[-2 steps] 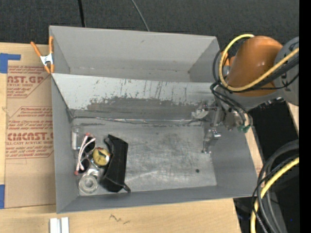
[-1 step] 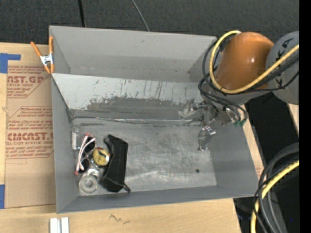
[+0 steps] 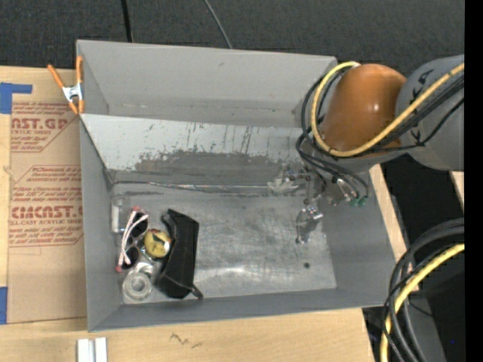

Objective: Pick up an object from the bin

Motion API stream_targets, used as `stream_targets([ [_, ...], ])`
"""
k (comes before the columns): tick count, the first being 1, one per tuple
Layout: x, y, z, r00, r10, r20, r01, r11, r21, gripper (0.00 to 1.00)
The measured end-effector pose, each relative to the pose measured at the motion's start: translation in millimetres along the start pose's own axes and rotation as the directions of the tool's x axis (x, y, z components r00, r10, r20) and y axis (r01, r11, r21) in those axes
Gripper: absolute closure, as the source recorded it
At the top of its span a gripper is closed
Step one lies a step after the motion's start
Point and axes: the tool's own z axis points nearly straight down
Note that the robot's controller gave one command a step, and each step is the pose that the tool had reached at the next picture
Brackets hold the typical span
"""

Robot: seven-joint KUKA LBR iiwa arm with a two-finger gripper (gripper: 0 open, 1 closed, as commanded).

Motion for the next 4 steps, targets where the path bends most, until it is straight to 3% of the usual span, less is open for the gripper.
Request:
stream_targets([
  [1,26.2,52,56,1.000,-0.006,-0.005,0.006,1.000,-0.001,1.00],
  [3,27.3,44,54,0.999,-0.055,-0.004,0.055,0.999,-0.002,1.00],
  [4,48.9,6,43,0.981,-0.193,-0.002,0.193,0.981,-0.001,1.00],
])
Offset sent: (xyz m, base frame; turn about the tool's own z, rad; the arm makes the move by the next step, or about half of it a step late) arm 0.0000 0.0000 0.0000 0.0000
